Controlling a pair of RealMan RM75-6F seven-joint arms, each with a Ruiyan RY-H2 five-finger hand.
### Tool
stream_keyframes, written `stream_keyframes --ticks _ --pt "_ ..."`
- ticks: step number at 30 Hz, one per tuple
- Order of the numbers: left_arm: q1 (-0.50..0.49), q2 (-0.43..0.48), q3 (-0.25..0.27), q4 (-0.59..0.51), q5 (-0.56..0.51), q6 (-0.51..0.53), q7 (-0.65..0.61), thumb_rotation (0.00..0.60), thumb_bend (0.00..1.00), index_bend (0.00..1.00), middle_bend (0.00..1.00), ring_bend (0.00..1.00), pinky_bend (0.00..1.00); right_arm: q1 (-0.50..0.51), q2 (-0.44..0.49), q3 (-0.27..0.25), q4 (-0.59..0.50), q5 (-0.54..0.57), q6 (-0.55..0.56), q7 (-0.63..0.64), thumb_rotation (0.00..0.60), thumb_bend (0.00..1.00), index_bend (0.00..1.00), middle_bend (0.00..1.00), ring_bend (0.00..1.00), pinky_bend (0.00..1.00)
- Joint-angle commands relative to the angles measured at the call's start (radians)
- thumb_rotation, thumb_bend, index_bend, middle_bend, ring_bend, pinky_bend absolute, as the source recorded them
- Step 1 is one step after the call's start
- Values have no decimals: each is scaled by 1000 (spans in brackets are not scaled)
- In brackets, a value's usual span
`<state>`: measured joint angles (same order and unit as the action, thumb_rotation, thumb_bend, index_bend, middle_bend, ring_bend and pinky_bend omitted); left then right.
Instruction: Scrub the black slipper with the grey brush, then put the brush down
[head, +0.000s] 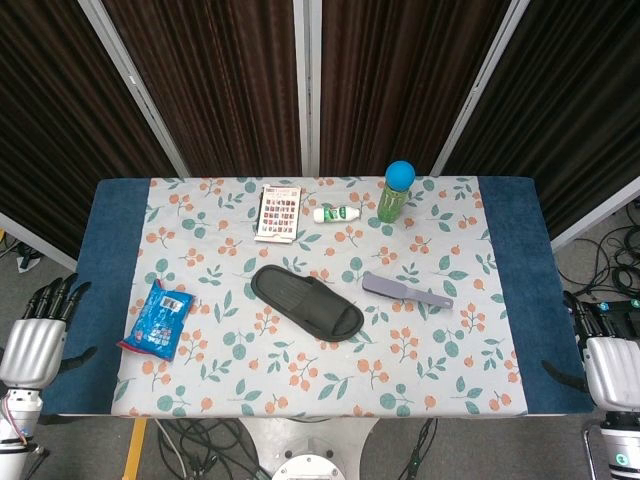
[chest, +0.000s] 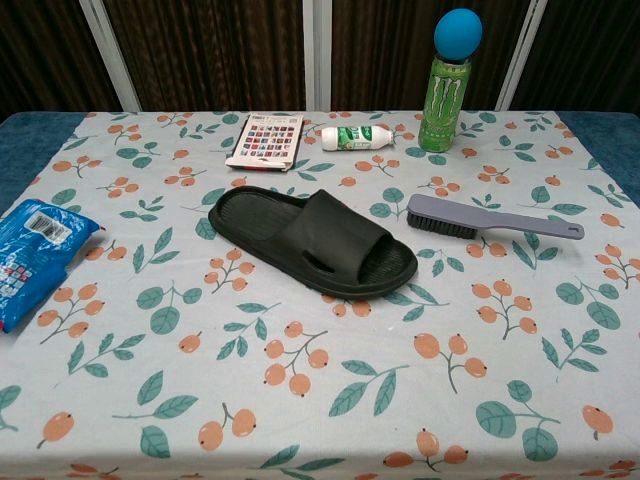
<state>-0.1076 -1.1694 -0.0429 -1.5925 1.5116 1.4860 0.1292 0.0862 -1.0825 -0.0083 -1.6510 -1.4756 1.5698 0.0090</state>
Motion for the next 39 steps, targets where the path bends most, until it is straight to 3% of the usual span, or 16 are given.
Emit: stream_keyframes --ticks 1,12,21,27,32,39 --pt "2 -2 2 4 0 1 -4 600 40 154 143 51 130 3 3 8 -3 -6 -6 -6 600 0 29 185 134 285" --pt "3 -17 5 30 1 2 -25 600 39 154 143 51 130 44 9 44 -36 21 -102 -56 600 0 29 180 137 284" --pt "7 -20 8 45 9 10 -48 600 40 154 143 51 130 247 -86 130 6 192 -428 -204 600 0 41 207 146 284" --pt "10 -26 11 58 4 8 -63 600 40 154 143 51 130 382 -211 168 129 324 -623 -277 600 0 221 306 212 335" --pt "6 -24 5 55 2 7 -66 600 40 154 143 51 130 475 -301 184 213 463 -753 -340 600 0 315 353 261 383" --pt "10 -25 6 73 -6 4 -82 600 40 154 142 51 130 546 -372 185 287 550 -817 -371 600 0 389 406 311 410"
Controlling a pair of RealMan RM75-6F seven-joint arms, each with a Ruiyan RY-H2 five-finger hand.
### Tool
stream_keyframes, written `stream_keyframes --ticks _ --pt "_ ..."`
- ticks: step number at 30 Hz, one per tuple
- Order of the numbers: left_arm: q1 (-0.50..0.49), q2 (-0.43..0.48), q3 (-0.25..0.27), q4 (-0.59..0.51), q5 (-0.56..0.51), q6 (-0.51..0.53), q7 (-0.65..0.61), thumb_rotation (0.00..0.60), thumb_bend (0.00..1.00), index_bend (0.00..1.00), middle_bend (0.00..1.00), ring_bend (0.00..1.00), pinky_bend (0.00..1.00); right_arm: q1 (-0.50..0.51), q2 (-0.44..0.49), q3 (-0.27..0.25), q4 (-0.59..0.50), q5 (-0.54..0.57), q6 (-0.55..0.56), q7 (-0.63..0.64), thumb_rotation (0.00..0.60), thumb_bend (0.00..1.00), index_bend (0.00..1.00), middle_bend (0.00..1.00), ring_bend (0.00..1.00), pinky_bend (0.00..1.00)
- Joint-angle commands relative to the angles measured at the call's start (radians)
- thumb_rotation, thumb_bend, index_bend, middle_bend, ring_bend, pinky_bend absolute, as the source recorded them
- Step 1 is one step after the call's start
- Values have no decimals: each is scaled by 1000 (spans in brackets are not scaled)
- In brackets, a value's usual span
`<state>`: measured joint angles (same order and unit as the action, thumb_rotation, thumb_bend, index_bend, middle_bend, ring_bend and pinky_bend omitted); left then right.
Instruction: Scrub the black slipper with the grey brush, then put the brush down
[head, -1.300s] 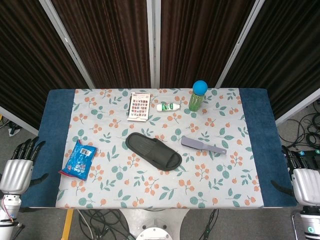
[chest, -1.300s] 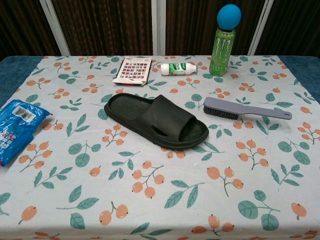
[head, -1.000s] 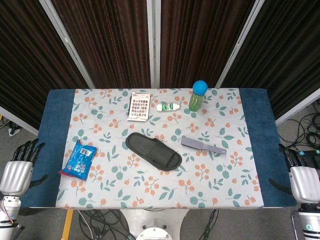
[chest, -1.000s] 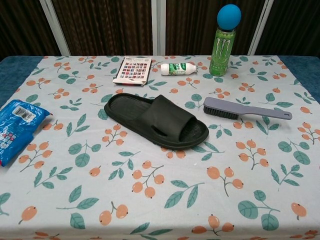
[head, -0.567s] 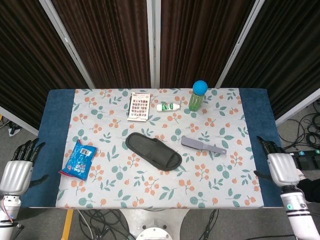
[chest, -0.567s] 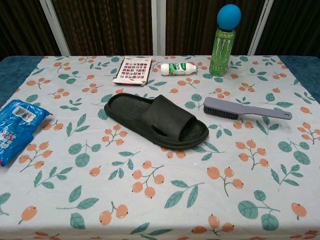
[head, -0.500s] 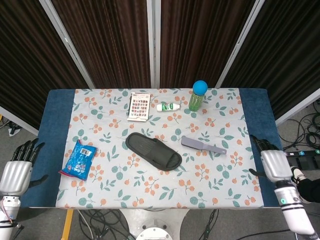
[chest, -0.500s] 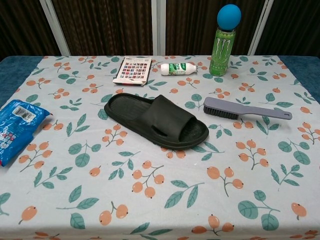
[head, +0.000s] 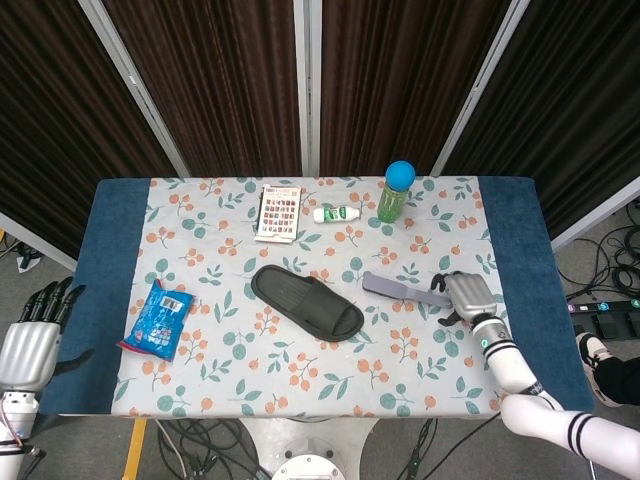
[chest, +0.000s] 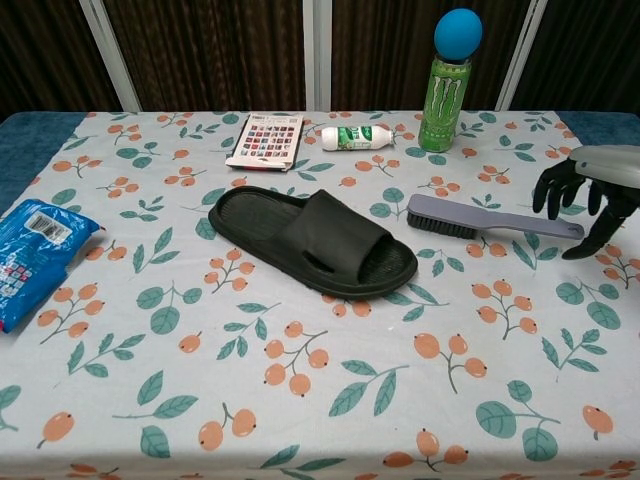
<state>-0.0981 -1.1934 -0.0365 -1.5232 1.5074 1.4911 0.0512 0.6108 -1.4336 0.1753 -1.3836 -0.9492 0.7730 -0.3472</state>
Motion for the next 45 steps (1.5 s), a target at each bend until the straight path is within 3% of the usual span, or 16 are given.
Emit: stream_keyframes --ticks 1,5,16,24,32,39,45 --pt "0 -2 0 7 -1 -1 -7 600 40 154 142 51 130 28 -26 1 23 31 -24 -17 600 0 389 407 313 410" --pt "-3 -6 0 16 -2 -7 -13 600 40 154 143 51 130 54 -42 -4 36 62 -41 -24 600 0 390 418 336 420" --pt "4 -16 1 40 -6 -1 -31 600 39 154 143 51 130 96 -71 -6 78 121 -93 25 600 0 422 514 481 593" --pt "9 -21 1 46 -10 2 -35 600 39 154 143 51 130 108 -75 -8 103 118 -136 97 600 0 469 585 583 717" --pt "11 -24 1 51 -12 2 -37 600 40 154 143 51 130 110 -94 -15 134 90 -164 168 600 2 505 611 613 754" --pt "14 -22 -1 49 -14 7 -36 600 40 154 143 51 130 108 -109 2 153 40 -149 236 600 48 654 734 755 909" --pt "17 -23 -2 48 -14 12 -33 600 40 154 143 51 130 132 -129 -2 187 31 -145 217 600 76 742 805 826 974"
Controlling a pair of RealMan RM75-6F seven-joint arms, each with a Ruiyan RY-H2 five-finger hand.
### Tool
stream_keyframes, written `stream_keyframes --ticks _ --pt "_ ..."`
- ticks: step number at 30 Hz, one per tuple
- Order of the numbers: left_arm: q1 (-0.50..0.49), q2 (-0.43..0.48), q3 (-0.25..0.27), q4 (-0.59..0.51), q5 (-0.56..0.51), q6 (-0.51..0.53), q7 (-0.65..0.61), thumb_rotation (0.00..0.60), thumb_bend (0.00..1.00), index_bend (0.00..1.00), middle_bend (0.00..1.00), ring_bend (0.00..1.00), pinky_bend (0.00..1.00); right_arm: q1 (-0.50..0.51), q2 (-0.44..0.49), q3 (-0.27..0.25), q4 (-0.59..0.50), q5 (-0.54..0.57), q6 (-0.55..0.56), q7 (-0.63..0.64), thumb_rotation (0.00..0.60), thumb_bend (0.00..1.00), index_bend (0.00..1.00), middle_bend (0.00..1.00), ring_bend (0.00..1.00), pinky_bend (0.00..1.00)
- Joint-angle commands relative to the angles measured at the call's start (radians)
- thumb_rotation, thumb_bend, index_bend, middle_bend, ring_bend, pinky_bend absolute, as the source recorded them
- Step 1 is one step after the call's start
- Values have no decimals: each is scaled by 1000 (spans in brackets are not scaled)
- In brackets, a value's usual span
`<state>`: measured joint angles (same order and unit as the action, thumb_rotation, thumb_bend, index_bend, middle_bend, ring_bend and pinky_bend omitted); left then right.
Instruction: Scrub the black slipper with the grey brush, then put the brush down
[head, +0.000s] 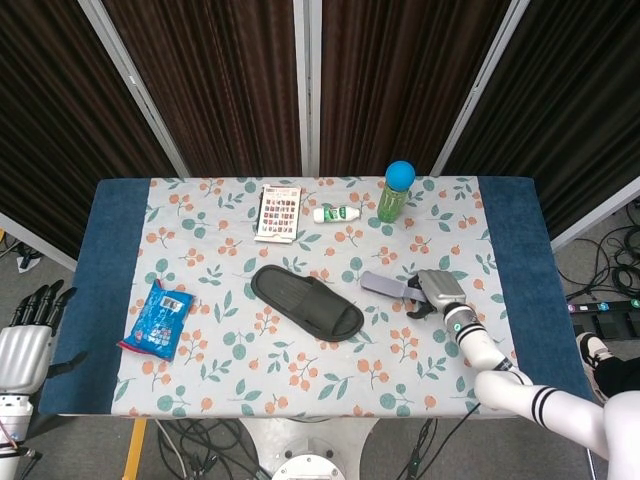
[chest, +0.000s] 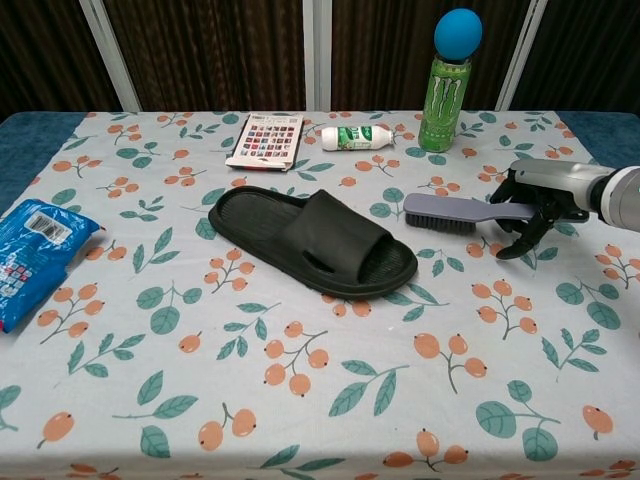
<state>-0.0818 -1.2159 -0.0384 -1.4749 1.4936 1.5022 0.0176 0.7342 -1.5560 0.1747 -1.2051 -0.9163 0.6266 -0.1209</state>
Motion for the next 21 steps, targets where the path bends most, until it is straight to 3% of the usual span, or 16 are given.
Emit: stream_keyframes --ticks 1,4,10,16,21 --pt "1 0 -1 -1 0 3 0 600 39 154 143 51 130 12 -10 -3 13 -3 4 -14 600 97 762 815 835 981" --pt "0 -4 -6 6 1 9 -6 600 36 154 143 51 130 22 -23 -4 30 -4 8 -24 600 209 828 837 858 995" --pt "-22 -2 -13 18 25 -1 -17 600 31 155 143 51 130 41 -59 -3 80 -55 34 -26 600 593 973 920 967 1000" --pt "-60 17 -13 25 76 -15 -38 600 112 155 143 51 130 19 -49 4 91 -209 74 135 600 669 1000 999 1000 1000" --pt "-121 32 -27 12 139 -33 -65 600 172 155 143 51 130 2 51 -22 24 -409 145 315 600 670 1000 1000 1000 1000"
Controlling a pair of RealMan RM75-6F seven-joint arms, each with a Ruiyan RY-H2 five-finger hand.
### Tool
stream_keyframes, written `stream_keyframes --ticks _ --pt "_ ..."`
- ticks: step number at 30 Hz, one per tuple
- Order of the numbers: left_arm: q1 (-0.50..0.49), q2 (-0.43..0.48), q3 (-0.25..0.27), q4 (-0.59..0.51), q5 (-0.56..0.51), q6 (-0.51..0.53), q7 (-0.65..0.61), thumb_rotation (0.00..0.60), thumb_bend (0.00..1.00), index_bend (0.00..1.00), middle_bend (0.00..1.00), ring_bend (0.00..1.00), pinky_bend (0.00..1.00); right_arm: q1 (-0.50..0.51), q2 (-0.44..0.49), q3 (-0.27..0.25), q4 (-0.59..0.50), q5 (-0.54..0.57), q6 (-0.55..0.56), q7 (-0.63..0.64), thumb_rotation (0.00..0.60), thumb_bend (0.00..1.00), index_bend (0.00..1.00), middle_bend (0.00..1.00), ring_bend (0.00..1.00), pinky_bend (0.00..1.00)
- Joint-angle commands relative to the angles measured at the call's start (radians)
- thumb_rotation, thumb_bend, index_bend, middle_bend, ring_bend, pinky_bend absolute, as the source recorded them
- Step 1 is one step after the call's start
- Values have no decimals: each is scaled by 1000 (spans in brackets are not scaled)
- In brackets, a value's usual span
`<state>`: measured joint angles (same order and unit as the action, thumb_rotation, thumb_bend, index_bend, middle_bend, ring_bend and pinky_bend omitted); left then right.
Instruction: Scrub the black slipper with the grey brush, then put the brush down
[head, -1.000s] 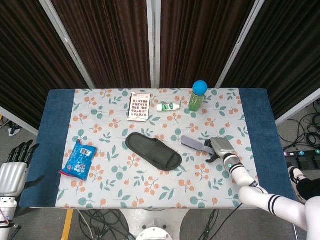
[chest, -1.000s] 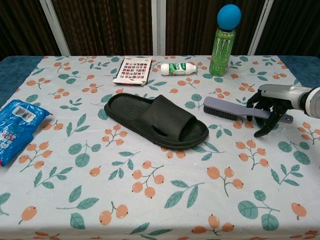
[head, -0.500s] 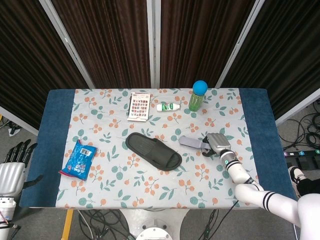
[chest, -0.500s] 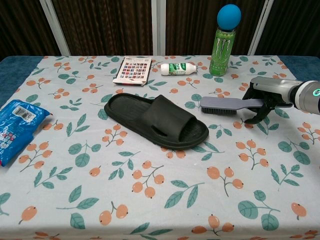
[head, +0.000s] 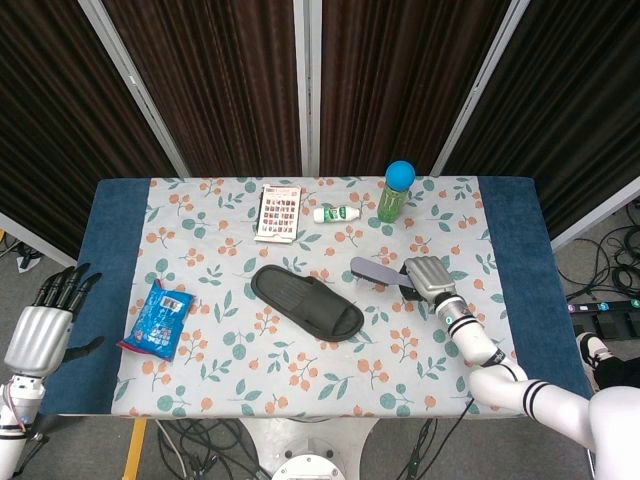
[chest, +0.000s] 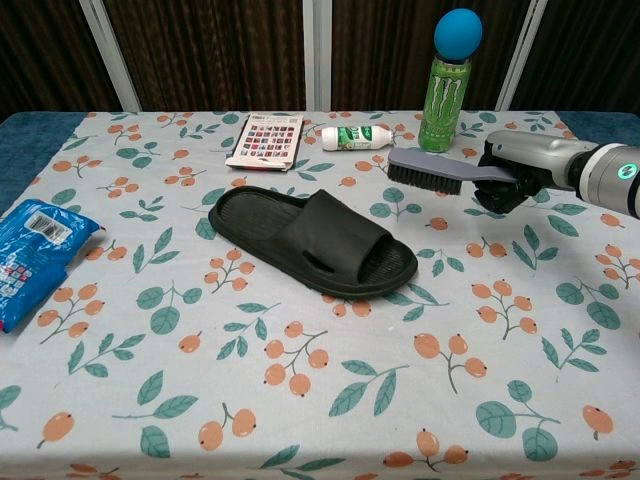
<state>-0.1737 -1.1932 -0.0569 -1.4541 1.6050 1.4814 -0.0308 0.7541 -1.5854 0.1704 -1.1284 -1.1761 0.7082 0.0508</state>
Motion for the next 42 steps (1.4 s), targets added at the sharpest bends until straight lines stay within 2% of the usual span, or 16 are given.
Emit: stream_keyframes --ticks 1,5,8,11,14,17,23,32,42 --pt "-45 11 -13 -12 42 -17 -25 600 179 155 143 51 130 -20 107 -20 -75 -179 80 173 600 670 1000 1000 1000 1000" --pt "-129 23 -29 -40 94 -76 -36 600 176 155 143 51 130 -25 234 -25 -181 -280 154 222 600 670 1000 1000 1000 1000" --pt "-206 23 -41 -64 109 -157 -77 600 175 155 143 51 130 -29 314 -22 -263 -310 186 221 600 673 1000 1000 1000 1000" --pt "-300 4 -55 -62 105 -271 -134 600 173 155 143 51 130 -27 374 -20 -332 -319 189 202 600 675 1000 1000 1000 1000" --pt "-403 -44 -67 -13 86 -407 -202 600 173 155 143 51 130 -16 404 -22 -378 -316 170 178 600 674 1000 1000 1000 1000" --pt "-498 -105 -71 71 63 -541 -227 600 173 155 143 51 130 -6 411 -24 -402 -304 152 145 600 673 1000 1000 1000 1000" --pt "-626 -231 -63 226 21 -713 -240 600 173 149 138 51 130 4 395 -21 -419 -269 141 82 600 671 1000 1000 1000 1000" --pt "-743 -378 -44 405 -27 -858 -240 600 173 142 112 51 130 22 360 -20 -412 -230 123 21 600 668 1000 1000 1000 1000" --pt "-829 -456 -27 490 -64 -956 -262 600 178 144 117 51 130 29 319 -38 -392 -199 105 -40 600 668 1000 1000 1000 1000"
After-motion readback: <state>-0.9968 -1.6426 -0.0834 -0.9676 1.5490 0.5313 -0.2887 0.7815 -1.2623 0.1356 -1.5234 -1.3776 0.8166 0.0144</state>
